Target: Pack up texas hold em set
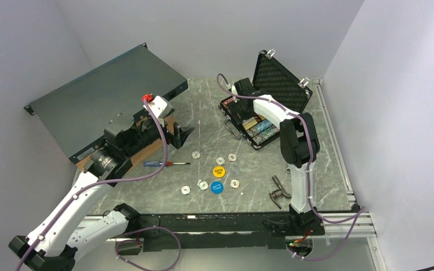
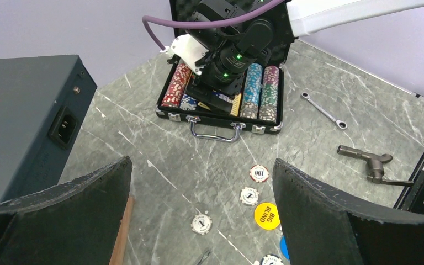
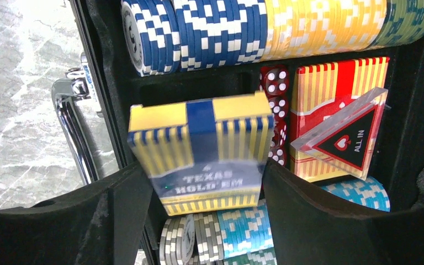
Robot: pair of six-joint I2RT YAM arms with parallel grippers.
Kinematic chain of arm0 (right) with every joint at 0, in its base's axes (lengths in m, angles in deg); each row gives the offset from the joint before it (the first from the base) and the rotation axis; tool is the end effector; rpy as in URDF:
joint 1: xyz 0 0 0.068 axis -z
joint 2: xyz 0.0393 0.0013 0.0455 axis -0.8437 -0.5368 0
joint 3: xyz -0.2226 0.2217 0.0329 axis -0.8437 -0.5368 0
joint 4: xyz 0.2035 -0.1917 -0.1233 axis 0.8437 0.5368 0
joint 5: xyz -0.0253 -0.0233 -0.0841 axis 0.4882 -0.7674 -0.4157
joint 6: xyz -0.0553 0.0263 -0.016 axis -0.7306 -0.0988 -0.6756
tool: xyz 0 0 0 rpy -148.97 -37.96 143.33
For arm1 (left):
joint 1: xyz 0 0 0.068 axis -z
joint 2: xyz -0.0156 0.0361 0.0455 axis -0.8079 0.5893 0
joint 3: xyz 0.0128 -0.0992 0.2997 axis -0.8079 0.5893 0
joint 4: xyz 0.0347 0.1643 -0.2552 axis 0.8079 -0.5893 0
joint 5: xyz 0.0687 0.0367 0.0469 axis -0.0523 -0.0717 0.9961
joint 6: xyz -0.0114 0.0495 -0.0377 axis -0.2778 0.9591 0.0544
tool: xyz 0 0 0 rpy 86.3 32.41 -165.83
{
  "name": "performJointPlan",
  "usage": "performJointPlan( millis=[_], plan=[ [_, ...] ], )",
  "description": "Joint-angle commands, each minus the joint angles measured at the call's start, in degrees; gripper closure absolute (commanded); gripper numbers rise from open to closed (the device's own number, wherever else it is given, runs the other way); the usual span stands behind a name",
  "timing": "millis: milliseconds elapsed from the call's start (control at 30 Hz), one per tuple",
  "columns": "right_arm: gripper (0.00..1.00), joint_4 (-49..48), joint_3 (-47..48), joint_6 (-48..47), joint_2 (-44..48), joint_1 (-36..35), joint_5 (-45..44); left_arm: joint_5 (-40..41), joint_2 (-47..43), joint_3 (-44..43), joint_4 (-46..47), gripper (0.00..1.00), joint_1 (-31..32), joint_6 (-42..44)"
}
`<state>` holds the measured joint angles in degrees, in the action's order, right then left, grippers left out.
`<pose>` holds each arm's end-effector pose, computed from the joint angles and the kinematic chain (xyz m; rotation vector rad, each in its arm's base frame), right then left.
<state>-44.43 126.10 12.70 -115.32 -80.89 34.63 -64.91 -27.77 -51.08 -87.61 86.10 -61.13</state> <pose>0.4912 0.2053 0.2010 -0.6901 2.5017 -0.0807 0.1781 -0.1249 0.4380 0.6330 1.5432 -0.6043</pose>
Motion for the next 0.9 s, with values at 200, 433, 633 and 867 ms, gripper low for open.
performJointPlan(
  millis=[200, 433, 633, 867],
  plan=[
    [0.04, -0.4, 0.8, 4.0, 7.8, -0.3, 0.1, -0.9, -0.1, -1.4, 1.3, 0.01, 0.3, 0.4],
    [0.08, -6.1, 4.2, 11.3, 4.6, 0.3, -6.1, -0.2, -0.5, -1.0, 1.6, 0.01, 0.6, 0.7],
    [0.16, -11.5, 3.4, 17.2, 3.1, 1.4, -8.8, 0.1, 0.2, -1.3, 1.0, 0.01, 1.1, 1.0],
    [0.28, -14.4, 1.8, 17.8, 1.0, 2.0, -8.4, -0.3, 0.0, -1.2, 1.3, 0.01, 1.4, 0.8]
  ],
)
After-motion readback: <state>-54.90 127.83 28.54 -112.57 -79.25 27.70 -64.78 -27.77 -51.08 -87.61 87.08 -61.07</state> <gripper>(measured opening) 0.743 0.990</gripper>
